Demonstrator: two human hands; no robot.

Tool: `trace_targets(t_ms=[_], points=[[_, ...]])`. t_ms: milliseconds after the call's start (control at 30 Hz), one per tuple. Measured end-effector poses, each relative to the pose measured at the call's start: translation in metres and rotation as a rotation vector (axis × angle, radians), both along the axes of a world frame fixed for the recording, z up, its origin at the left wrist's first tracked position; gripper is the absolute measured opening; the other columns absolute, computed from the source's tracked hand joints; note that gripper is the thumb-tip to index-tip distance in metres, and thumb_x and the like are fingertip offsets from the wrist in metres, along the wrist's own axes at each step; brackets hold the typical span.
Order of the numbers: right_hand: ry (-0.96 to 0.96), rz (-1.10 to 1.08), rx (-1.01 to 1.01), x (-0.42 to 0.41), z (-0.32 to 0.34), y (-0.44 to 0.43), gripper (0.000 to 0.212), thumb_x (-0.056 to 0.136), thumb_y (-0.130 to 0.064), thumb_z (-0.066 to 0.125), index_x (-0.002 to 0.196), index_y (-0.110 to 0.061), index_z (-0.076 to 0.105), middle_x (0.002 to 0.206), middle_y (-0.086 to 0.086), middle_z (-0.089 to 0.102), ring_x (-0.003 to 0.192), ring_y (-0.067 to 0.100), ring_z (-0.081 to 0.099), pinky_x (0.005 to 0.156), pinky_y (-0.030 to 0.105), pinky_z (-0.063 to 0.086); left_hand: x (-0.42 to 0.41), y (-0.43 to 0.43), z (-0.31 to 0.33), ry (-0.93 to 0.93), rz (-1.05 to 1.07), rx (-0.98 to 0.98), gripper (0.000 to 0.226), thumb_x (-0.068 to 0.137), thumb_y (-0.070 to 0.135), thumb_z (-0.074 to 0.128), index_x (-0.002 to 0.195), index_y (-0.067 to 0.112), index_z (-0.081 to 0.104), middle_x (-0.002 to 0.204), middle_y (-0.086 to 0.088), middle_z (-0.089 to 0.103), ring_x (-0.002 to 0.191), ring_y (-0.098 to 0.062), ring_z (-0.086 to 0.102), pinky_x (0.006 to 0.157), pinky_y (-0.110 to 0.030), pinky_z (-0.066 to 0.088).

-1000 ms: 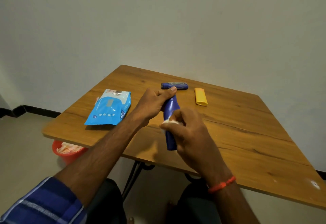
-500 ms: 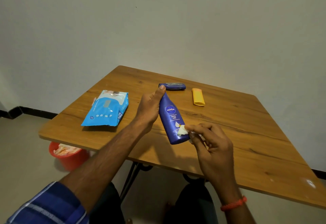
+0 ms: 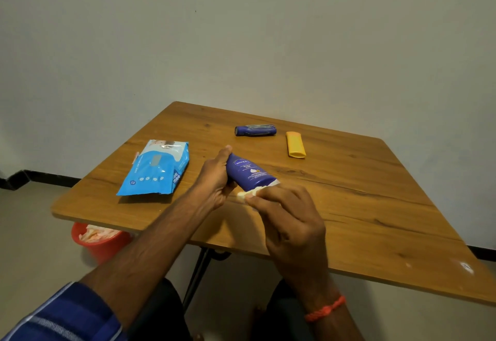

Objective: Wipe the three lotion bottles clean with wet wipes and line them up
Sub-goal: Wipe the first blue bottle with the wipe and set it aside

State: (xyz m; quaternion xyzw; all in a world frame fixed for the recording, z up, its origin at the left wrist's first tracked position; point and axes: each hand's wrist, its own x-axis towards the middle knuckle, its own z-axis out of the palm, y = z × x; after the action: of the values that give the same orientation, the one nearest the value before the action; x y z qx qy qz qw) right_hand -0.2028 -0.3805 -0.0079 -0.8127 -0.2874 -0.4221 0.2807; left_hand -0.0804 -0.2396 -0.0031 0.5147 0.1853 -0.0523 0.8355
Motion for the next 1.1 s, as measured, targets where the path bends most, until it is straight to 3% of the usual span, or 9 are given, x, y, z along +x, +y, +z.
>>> trace_targets(t_ms=[67,167,367,500,567,700,900,1000,1100], points=[[0.018,0.045,-0.034,-0.002,0.001,-0.001,0.028,0.095,-0.033,0.064,0.114,-0.013,0.071,0.111,0.005,0.069,0.107,0.016,0.059,0.091,0.018,0.045,-0.003,0.002,0.002,-0.009,-0.003,-0.036,0.031,0.093,0.04,0.063,0.104,0.013,0.056,0.093,-0.01,0.068,0.087,-0.024,0.068,0.094,-0.047,0.055],[0.076,0.073,0.152,-0.003,0.006,-0.006,0.027,0.096,-0.034,0.061,0.111,-0.015,0.072,0.109,0.003,0.068,0.108,0.013,0.059,0.087,0.016,0.048,-0.005,0.003,0.005,-0.078,-0.006,-0.06,0.032,0.092,0.043,0.062,0.099,0.012,0.056,0.086,-0.008,0.068,0.08,-0.022,0.068,0.092,-0.046,0.055],[0.257,0.032,0.431,-0.003,0.014,-0.01,0.024,0.087,-0.025,0.071,0.111,-0.023,0.069,0.11,-0.004,0.062,0.115,0.009,0.056,0.078,0.01,0.052,-0.005,0.006,0.008,-0.319,0.054,0.165,0.027,0.094,0.045,0.057,0.087,0.019,0.058,0.061,0.008,0.07,0.074,-0.015,0.068,0.091,-0.046,0.053],[0.521,0.039,0.776,0.003,0.007,-0.012,0.016,0.087,-0.014,0.071,0.101,-0.02,0.076,0.102,0.001,0.071,0.1,0.01,0.067,0.075,0.023,0.056,-0.01,0.009,0.016,-0.522,0.037,0.256,0.029,0.096,0.04,0.055,0.079,0.017,0.059,0.063,0.005,0.066,0.062,-0.012,0.066,0.068,-0.03,0.053],[0.685,0.095,0.877,0.008,0.002,-0.013,0.019,0.089,-0.008,0.07,0.095,-0.024,0.076,0.096,-0.003,0.076,0.092,0.007,0.07,0.075,0.028,0.057,-0.016,0.005,0.022,-0.606,-0.014,0.34,0.029,0.096,0.038,0.054,0.075,0.018,0.06,0.062,0.005,0.066,0.061,-0.012,0.066,0.065,-0.024,0.052],[0.807,0.158,0.869,0.005,0.005,-0.018,0.017,0.083,-0.022,0.067,0.096,-0.032,0.071,0.096,-0.01,0.076,0.1,0.007,0.07,0.065,0.02,0.057,-0.023,-0.002,0.03,-0.675,-0.06,0.457,0.026,0.095,0.032,0.056,0.074,0.017,0.059,0.062,0.006,0.066,0.061,-0.011,0.068,0.063,-0.017,0.054],[0.665,0.146,0.613,0.015,0.033,-0.024,0.022,0.093,-0.01,0.063,0.106,-0.025,0.073,0.1,-0.008,0.073,0.095,0.008,0.068,0.074,0.024,0.058,-0.024,-0.001,0.031,-0.767,-0.206,0.599,0.028,0.088,0.028,0.062,0.062,0.02,0.058,0.055,0.008,0.053,0.056,-0.01,0.051,0.061,-0.02,0.044],[0.581,0.103,0.399,0.022,0.037,-0.008,0.026,0.092,-0.011,0.064,0.109,-0.03,0.069,0.103,-0.019,0.069,0.1,0.005,0.065,0.085,0.029,0.057,-0.026,-0.007,0.033,-0.711,-0.219,0.607,0.031,0.086,0.031,0.058,0.059,0.015,0.058,0.059,-0.008,0.052,0.057,-0.021,0.047,0.062,-0.03,0.042],[0.456,0.051,0.28,0.021,0.028,-0.004,0.03,0.091,-0.008,0.066,0.117,-0.021,0.069,0.114,-0.008,0.069,0.109,0.006,0.062,0.092,0.034,0.055,-0.026,-0.006,0.039,-0.587,-0.189,0.668,0.034,0.089,0.031,0.059,0.069,0.004,0.066,0.07,-0.019,0.058,0.064,-0.022,0.05,0.069,-0.038,0.045]])
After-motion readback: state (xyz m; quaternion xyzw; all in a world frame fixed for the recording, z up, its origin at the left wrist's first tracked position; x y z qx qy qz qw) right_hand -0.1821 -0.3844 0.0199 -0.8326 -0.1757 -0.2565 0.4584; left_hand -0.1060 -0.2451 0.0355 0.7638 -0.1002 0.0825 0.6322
